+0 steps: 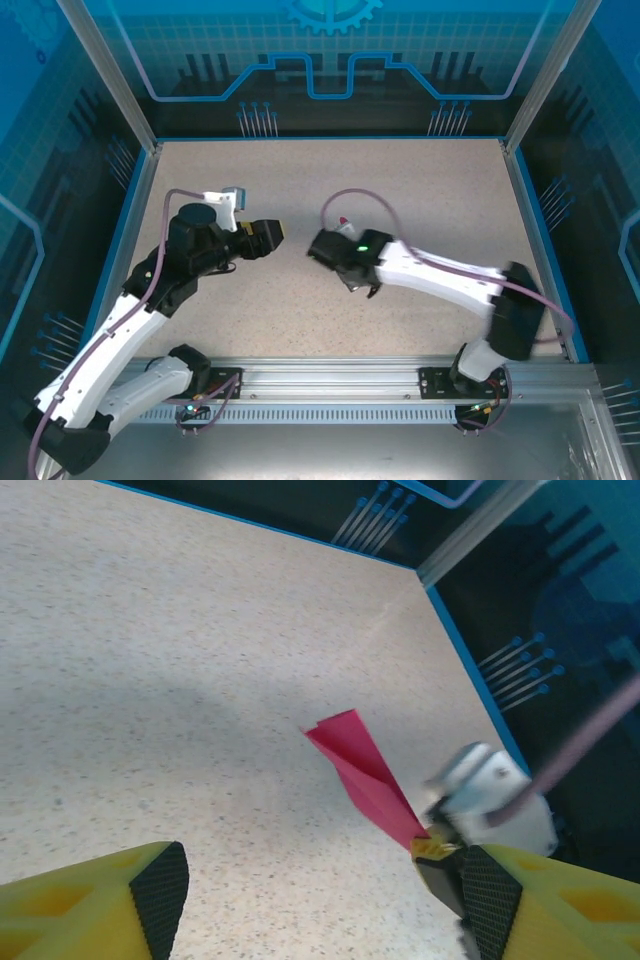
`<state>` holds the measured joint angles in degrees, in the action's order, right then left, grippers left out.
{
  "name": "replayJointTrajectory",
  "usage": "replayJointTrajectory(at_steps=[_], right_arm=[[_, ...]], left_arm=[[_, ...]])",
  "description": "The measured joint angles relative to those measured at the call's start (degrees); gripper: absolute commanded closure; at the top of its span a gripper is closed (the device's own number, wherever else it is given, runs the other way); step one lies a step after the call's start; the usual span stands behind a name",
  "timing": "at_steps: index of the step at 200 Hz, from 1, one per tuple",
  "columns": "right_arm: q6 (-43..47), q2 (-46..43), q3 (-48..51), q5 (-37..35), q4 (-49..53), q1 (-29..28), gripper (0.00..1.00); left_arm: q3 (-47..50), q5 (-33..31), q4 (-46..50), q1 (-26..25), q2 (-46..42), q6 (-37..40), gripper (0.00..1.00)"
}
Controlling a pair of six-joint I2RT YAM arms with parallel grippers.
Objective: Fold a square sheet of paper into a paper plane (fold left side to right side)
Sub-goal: Turn over the paper at the center of the table.
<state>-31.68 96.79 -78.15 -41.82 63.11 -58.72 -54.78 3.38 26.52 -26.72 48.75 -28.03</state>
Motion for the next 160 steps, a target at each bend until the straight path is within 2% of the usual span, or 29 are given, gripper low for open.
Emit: replayJointTrajectory(at_steps=[33,69,84,122,160], right_arm=[[-3.72,18.53,-9.20,-12.02,13.49,-2.49,0.98],[-1.70,28.50,-12.11,-14.75,15.89,-3.30,0.95],[0.59,29.73,-12.11,-13.00,14.34,-3.50,0.91],[7.04,29.81,-11.76,-2.27,7.04,-3.50,0.66],[10.16,25.49,-8.66,7.56,1.44,-2.47,0.44]], left_arm=[[0.59,-2.47,1.40,0.07,-0.59,0.00,0.22],[0.81,-3.41,2.34,0.37,0.13,-0.44,0.20],[0.81,-3.61,3.21,0.44,1.11,-1.20,0.18],[0.79,-2.99,4.90,1.46,6.08,-4.70,0.17],[0.74,1.75,5.25,5.92,12.37,-8.35,0.16]])
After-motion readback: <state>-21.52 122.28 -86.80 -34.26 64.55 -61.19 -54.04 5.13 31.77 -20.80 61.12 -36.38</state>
